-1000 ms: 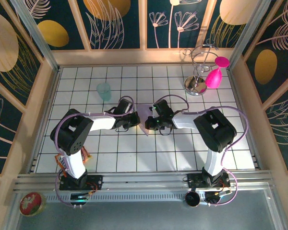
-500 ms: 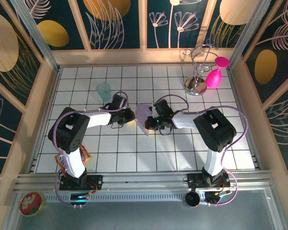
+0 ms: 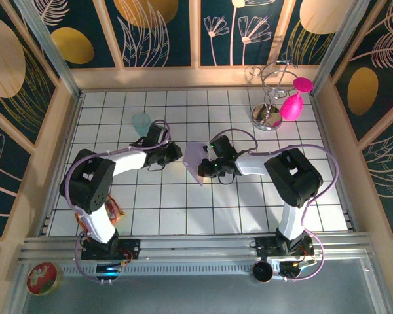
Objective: Fold a paper plane with a square sheet of paper (pick it up from the middle)
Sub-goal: Third fold the triangle at the center of the table, then fourth fold the wing at the center of the table.
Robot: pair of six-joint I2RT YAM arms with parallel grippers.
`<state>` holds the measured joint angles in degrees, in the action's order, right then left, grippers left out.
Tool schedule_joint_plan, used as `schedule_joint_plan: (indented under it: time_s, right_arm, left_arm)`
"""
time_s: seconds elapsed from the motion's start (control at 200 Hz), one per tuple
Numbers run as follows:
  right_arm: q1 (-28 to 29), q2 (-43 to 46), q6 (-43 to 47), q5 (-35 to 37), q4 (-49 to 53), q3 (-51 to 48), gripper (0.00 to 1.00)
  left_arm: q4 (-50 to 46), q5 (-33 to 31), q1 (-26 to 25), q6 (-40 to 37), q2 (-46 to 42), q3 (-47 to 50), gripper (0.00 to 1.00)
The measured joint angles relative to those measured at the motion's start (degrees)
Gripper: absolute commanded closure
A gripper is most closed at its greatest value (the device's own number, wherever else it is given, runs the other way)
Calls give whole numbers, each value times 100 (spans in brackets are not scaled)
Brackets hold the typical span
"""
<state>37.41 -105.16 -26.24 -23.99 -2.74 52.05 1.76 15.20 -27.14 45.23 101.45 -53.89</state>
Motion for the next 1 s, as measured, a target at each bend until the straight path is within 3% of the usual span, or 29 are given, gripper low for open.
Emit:
schedule_joint_plan:
  time_s: [0.225, 0.405, 0.541, 1.001]
  right_arm:
    - [-59, 317, -11, -114, -35, -155, 100]
    - [-101, 741, -389, -260, -496, -315, 92]
    - [-107, 841, -695, -127, -658, -426, 84]
    - [-133, 369, -909, 162, -529, -321, 77]
  left_arm:
    - [590, 487, -282, 358, -142, 400, 80]
    - [931, 774, -385, 643, -114, 483, 79]
    - [1156, 706, -411, 826, -118, 590, 75]
    - [1858, 577, -411, 1635, -166, 1322, 60]
